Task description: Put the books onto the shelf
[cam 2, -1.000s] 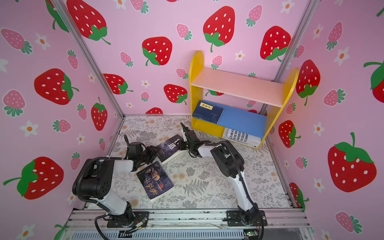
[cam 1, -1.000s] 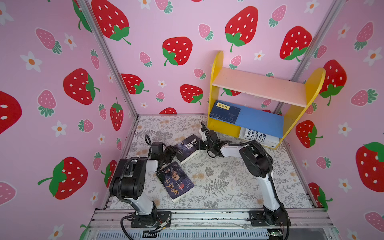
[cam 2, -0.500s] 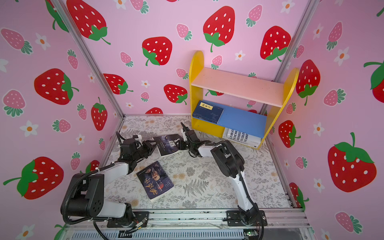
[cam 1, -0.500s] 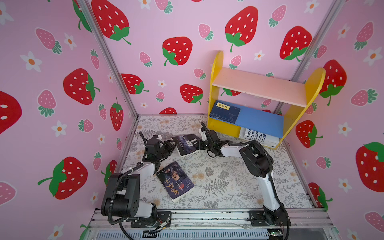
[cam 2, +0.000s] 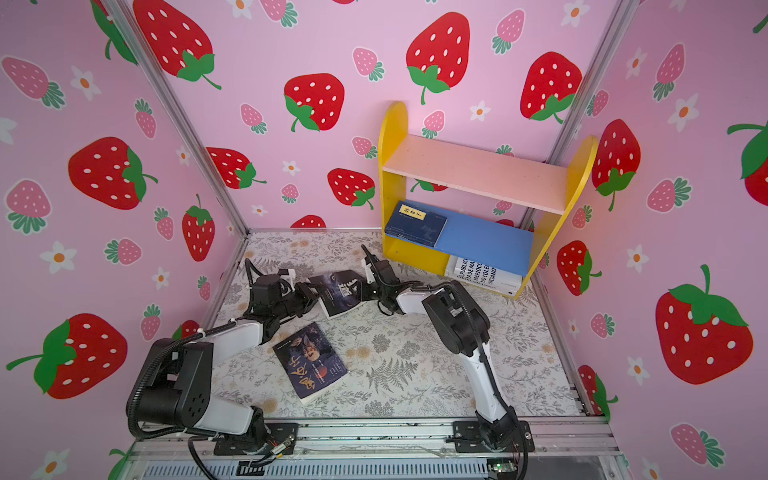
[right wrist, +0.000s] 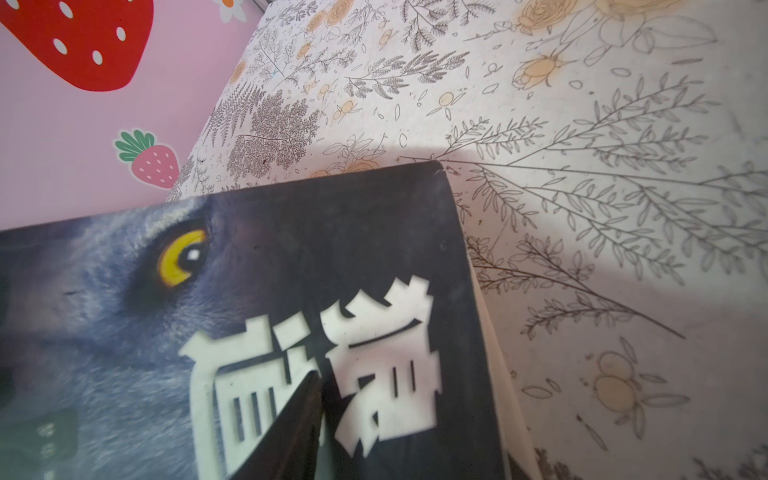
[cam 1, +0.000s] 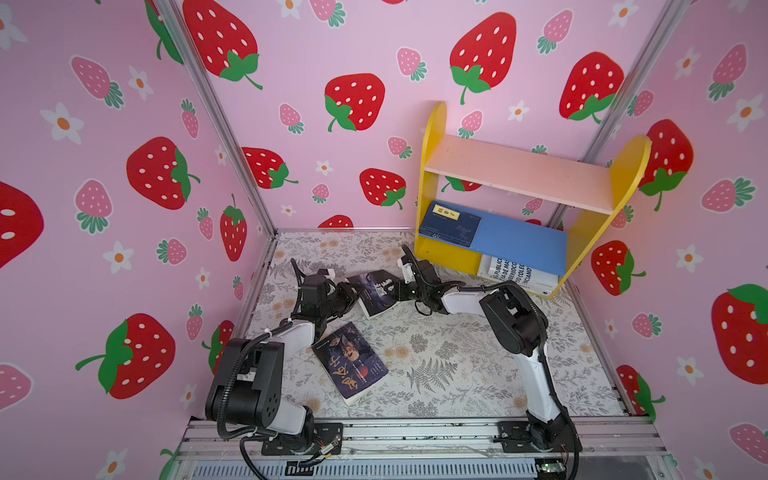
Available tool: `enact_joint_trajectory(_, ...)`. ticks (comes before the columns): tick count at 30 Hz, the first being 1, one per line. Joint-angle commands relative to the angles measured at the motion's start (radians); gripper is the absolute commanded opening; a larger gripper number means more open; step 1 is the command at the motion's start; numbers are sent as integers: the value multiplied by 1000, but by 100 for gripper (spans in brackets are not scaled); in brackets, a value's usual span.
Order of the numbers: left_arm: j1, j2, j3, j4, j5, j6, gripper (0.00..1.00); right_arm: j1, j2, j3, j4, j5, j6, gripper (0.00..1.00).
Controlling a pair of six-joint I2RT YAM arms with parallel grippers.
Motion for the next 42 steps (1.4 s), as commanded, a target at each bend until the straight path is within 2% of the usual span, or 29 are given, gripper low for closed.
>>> enact_joint_trajectory(1,-19,-46,65,-54,8,56,22,18,-34,-22,-50,-46,1,49)
enact_joint_trajectory(3,-25,-56,67,-78,-7,62,16,10,-48,-20,-56,-49,-1,51)
enact_joint_trajectory(5,-28,-64,72,-105,-18,69,1,-5,-75,-20,-55,-58,-5,59)
enact_joint_trajectory(6,-29,-70,74,-120,-23,72,0,-17,-98,-21,-57,-60,-11,60)
enact_joint_trajectory(10,-29,-129,90,-181,-29,92,0,-67,-206,-37,-89,-28,-33,65)
enact_joint_trajectory(16,-28,-301,151,-343,-77,144,0,-138,-375,-122,-205,132,-73,69)
enact_joint_trajectory(20,-25,-396,171,-357,-86,128,0,-168,-497,-226,-159,66,-32,73)
enact_joint_trajectory(23,-23,-452,204,-353,-97,111,0,-177,-593,-314,-35,-95,51,83)
enact_joint_trajectory(26,-19,-501,271,-353,-114,97,0,-178,-683,-436,244,-274,245,95)
enact_joint_trajectory(28,-18,-530,326,-344,-123,90,0,-173,-720,-500,434,-333,389,100)
enact_joint_trajectory(30,-19,-549,377,-315,-129,72,0,-157,-744,-538,584,-348,500,100)
enact_joint_trajectory(32,-27,-556,419,-277,-127,48,0,-121,-757,-547,659,-345,552,100)
enact_joint_trajectory(38,-116,-552,457,-149,-165,-3,0,-8,-724,-513,871,-276,651,100)
enact_joint_trajectory(42,-194,-541,451,-104,-202,-2,0,31,-680,-463,942,-203,651,100)
